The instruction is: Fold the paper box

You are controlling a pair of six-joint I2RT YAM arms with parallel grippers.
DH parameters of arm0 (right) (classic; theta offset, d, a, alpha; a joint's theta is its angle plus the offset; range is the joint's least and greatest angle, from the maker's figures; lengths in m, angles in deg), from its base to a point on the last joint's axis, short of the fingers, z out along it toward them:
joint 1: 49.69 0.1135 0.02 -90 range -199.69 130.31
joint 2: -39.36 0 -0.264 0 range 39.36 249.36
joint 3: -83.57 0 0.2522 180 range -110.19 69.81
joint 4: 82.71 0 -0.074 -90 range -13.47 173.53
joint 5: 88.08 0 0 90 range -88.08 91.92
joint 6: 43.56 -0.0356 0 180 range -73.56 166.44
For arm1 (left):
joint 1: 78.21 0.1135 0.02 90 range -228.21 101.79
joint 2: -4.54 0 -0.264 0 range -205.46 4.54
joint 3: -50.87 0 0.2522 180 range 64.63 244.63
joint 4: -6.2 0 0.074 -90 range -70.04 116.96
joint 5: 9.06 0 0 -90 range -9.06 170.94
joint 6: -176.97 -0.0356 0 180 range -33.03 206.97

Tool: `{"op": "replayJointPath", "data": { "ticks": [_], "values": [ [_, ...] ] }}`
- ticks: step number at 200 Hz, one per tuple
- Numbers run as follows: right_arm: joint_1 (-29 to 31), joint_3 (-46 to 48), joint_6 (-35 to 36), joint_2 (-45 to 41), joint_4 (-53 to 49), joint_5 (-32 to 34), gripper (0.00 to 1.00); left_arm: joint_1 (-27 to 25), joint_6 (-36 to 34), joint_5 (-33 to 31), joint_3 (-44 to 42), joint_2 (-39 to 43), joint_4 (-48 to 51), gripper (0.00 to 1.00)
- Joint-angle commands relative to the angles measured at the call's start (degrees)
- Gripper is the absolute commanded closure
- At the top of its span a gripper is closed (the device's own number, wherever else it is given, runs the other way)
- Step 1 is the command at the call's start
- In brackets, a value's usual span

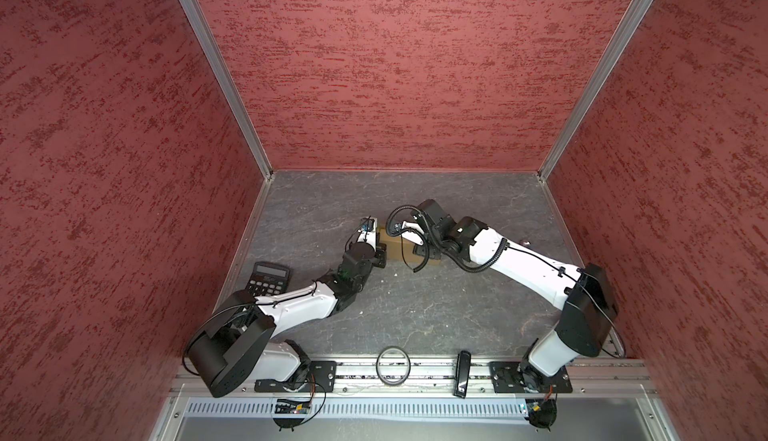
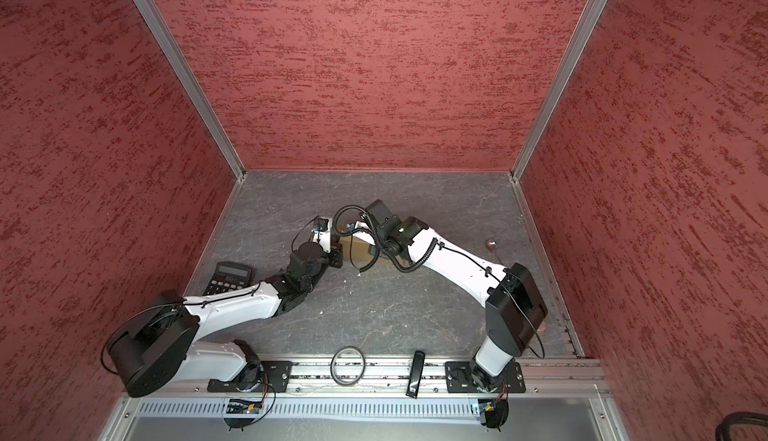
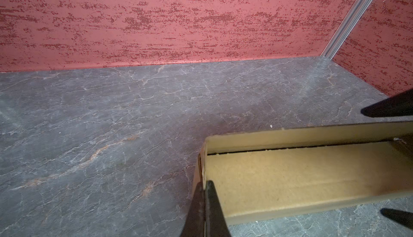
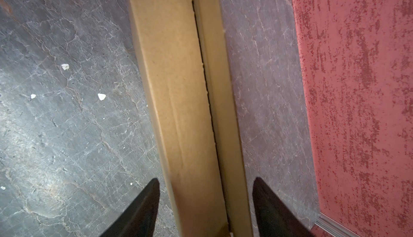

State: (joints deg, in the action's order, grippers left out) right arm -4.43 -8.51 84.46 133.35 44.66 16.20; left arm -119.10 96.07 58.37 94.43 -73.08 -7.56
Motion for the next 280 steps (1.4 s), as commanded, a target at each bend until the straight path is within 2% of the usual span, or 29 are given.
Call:
{"op": "replayJointPath", "data": {
  "ticks": [1,65,122,183,207,280],
  "values": [
    [0.4,1.2,-0.2,0.4,1.7,1.1,0.33,-0.9,-1.1,4.9,-2.5,-3.2,13.6,0.98],
    [0.4,1.9,-0.5,1.3,2.5,0.9,0.35,-0.9,-1.1,4.9,-2.3,-3.2,13.8,0.98],
    [0.5,3.1,-1.9,1.1,3.5,0.4,0.53,-1.0,-1.1,5.0,-2.1,-3.6,13.9,0.98],
    [1.4,6.4,-4.1,0.1,7.3,1.0,0.62,-1.1,-1.1,5.0,-1.9,-4.1,14.1,0.98],
    [1.7,8.6,-7.0,-0.5,9.6,1.1,0.65,-1.2,-0.9,4.8,-1.6,-4.3,14.5,0.98],
    [2.0,9.9,-8.8,-0.2,11.6,1.8,0.66,-1.3,0.3,3.8,-2.4,-1.3,16.5,0.82]
  ]
}}
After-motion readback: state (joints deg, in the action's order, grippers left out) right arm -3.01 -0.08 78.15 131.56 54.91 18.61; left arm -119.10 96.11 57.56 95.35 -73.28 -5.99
